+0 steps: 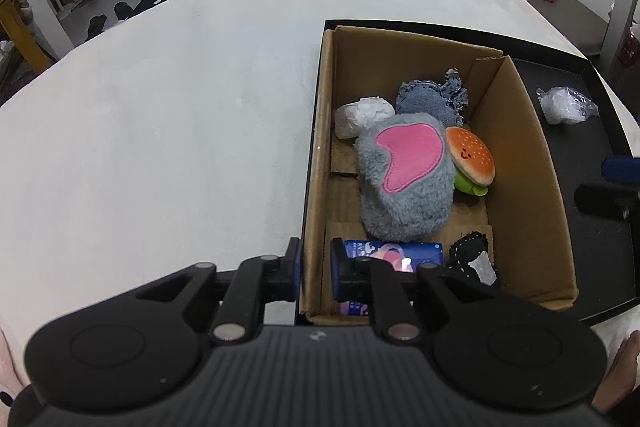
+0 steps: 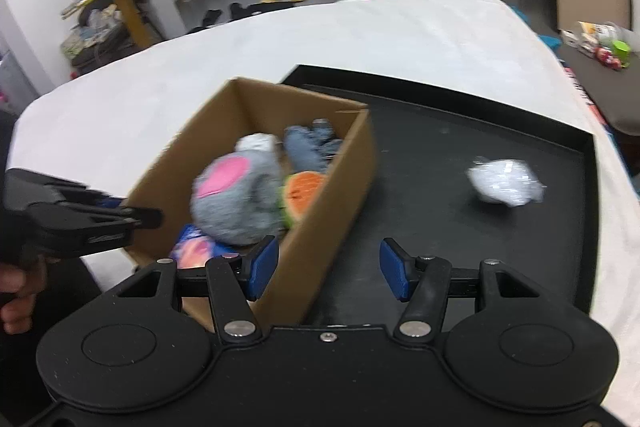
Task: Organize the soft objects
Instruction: 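Move the right gripper to the clear plastic bag and grasp it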
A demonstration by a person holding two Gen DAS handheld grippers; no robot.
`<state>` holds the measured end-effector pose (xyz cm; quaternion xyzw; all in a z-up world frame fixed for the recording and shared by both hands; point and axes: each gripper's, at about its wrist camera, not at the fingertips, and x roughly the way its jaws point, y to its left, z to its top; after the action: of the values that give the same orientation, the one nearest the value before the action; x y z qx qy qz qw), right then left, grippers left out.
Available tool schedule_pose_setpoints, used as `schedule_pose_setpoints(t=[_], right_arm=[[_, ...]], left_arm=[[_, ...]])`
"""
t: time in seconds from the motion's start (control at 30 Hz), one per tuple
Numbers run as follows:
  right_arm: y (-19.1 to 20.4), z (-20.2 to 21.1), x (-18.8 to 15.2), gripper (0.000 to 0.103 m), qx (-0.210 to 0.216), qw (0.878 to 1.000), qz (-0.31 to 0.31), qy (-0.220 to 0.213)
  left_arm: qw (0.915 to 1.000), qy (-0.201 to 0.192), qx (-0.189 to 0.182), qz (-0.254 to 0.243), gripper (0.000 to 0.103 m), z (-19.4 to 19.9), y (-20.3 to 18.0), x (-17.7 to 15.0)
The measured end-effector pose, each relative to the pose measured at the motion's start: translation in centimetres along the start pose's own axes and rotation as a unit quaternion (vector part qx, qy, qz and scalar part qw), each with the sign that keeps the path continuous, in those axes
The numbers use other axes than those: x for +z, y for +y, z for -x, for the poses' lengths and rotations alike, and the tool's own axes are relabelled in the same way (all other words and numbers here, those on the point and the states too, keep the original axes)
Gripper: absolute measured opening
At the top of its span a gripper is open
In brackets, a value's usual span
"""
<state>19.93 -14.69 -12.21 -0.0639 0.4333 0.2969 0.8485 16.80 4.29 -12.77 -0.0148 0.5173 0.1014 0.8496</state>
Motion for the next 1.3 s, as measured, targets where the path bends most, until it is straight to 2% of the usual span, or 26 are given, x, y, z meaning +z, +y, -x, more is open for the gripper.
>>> schedule_pose_setpoints(t=[0.13, 0.2, 0.27, 0.37, 0.5, 0.6, 0.7, 0.9, 1.3], right_arm=[[-1.4, -0.7, 0.4, 0.056, -0.015, 1.0, -0.006, 0.002], [-2.1, -1.0, 0.6, 0.056, -0.019, 1.0, -0.006, 0.0], [-2.8, -1.3, 0.7, 0.059, -0.023, 1.0, -0.012, -0.001], [-3.8, -1.7, 0.9, 0.066, -0.033, 0.999, -0.016, -0.004], [-5.0, -2.0, 1.1, 0.068, -0.043, 0.999, -0.02, -0.008], [-6.1, -2.2, 1.5, 0.077, -0.061, 0.998, -0.019, -0.018], [-7.4, -2.6, 1.9, 0.081, -0.072, 0.997, -0.032, -0.023], [-8.9, -3.6, 2.3, 0.099, -0.101, 0.994, -0.024, -0.04], [-11.7, -7.0, 2.9, 0.101, -0.123, 0.992, -0.014, -0.027]], left_arm=[[1.0, 0.002, 0.004, 0.006, 0.018, -0.1, -0.2, 0.3], [0.9999, 0.003, 0.003, 0.01, 0.026, -0.1, -0.2, 0.4], [0.9999, -0.002, 0.007, 0.008, 0.038, 0.1, -0.4, 0.5], [0.9998, -0.009, 0.018, 0.006, 0.046, 0.3, -0.7, 0.8], [0.9996, -0.01, 0.026, 0.004, 0.048, 0.2, -1.1, 1.1], [0.9995, -0.01, 0.029, 0.004, 0.049, 0.1, -1.4, 1.3], [0.9993, -0.009, 0.035, 0.003, 0.053, 0.0, -1.8, 1.4], [0.9987, -0.004, 0.05, -0.002, 0.057, -0.6, -2.5, 1.7], [0.9958, 0.005, 0.091, 0.003, 0.058, -1.8, -3.5, 2.3]])
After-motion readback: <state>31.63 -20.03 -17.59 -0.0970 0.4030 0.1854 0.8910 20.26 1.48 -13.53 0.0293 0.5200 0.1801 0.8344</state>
